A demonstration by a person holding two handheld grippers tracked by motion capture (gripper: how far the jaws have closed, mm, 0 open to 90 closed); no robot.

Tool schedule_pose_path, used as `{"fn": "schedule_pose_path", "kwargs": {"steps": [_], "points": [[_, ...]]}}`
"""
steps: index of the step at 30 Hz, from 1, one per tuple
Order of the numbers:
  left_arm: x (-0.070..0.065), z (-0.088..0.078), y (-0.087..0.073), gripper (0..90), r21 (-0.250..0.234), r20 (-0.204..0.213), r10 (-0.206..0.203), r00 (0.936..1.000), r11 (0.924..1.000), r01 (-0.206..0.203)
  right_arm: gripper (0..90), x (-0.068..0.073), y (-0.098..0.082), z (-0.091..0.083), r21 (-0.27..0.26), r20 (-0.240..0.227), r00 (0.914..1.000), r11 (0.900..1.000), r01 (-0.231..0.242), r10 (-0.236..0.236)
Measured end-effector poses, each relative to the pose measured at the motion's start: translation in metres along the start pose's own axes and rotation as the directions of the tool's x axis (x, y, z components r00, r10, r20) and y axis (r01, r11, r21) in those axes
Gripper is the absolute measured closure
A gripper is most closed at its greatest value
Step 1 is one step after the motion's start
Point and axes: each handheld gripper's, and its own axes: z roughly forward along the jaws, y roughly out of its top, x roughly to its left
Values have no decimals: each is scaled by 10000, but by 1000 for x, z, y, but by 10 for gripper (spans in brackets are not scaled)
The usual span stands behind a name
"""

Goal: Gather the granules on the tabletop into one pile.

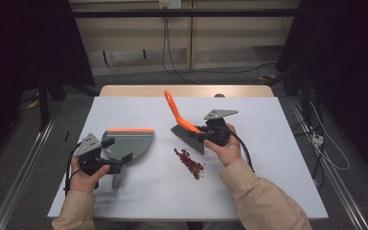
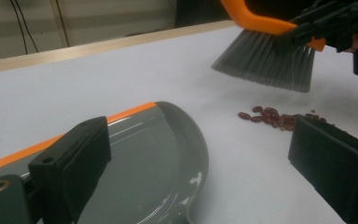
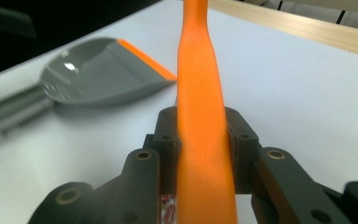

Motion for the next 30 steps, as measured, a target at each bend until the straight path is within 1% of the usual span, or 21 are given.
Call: {"fn": "schedule_pose_path", "kwargs": {"steps": [2, 4, 6, 7, 8, 10, 12, 14, 15, 16, 17, 18, 20, 23, 24, 25, 26, 27, 29, 30], "points": [[0, 0, 0, 56, 15, -7, 33, 10000, 10000, -33, 712, -4, -3, 5, 63, -20, 9983, 9983, 587, -586], [1, 0, 0, 56, 21, -3, 17, 10000, 10000, -17, 712, -6, -4, 9, 136, -67, 9943, 9943, 1061, -1060], [1, 0, 0, 56, 23, -13, 24, 10000, 10000, -24, 712, -8, -5, 11, 202, -20, 9921, 9918, 1258, -1258], [1, 0, 0, 56, 17, -19, 0, 10000, 10000, 0, 712, -9, -5, 13, 205, -137, 9913, 9912, 1310, -1307], [0, 0, 0, 56, -2, -23, -33, 10000, 10000, 33, 712, -10, -5, 14, 196, -143, 9895, 9894, 1442, -1439], [1, 0, -1, 56, 5, -15, -19, 10000, 10000, 19, 712, -10, -5, 15, 210, -228, 9838, 9837, 1785, -1780], [1, 0, -1, 56, 18, -14, -39, 10000, 10000, 39, 712, -10, -5, 16, 22, -312, 9748, 9753, 2210, -2209], [1, 0, -1, 56, 16, -19, -51, 10000, 10000, 51, 711, -10, -4, 18, -56, -439, 9659, 9668, 2553, -2553], [1, 0, -1, 56, -5, -17, -90, 10000, 10000, 90, 711, -10, -4, 19, -24, -543, 9607, 9621, 2726, -2723], [2, -1, -1, 56, 1, -24, -40, 10000, 10000, 40, 712, -10, -4, 20, 61, -603, 9552, 9568, 2906, -2897], [2, -1, -1, 56, 1, -32, -75, 10000, 10000, 75, 711, -10, -4, 22, 100, -626, 9487, 9503, 3112, -3101], [2, -1, -1, 56, -11, -48, -93, 9999, 10000, 93, 711, -10, -5, 23, 120, -757, 9405, 9429, 3329, -3312], [2, -2, -1, 56, -21, -39, -84, 10000, 10000, 84, 711, -9, -7, 26, 177, -871, 9234, 9262, 3767, -3739], [3, -2, -1, 56, -17, -66, -110, 9999, 9999, 110, 711, -4, -8, 28, 107, -1198, 9015, 9074, 4200, -4159], [3, -2, -1, 56, -20, -95, -128, 9999, 9999, 128, 711, -2, -8, 29, 151, -1278, 8918, 8982, 4393, -4340], [3, -3, -1, 56, -37, -95, -162, 9998, 9999, 161, 712, 1, -8, 30, 140, -1452, 8788, 8872, 4612, -4545], [3, -3, -1, 56, -56, -110, -166, 9998, 9998, 165, 712, 3, -9, 31, 151, -1622, 8720, 8825, 4701, -4618], [4, -3, -1, 56, -71, -99, -149, 9998, 9999, 148, 712, 5, -9, 31, 149, -1673, 8665, 8776, 4792, -4703], [4, -4, -1, 56, -80, -127, -130, 9998, 9999, 129, 711, 8, -10, 31, 140, -1933, 8496, 8644, 5026, -4908], [4, -4, -1, 56, -78, -137, -124, 9998, 9999, 123, 711, 8, -10, 31, 147, -1956, 8499, 8651, 5014, -4893]]}}
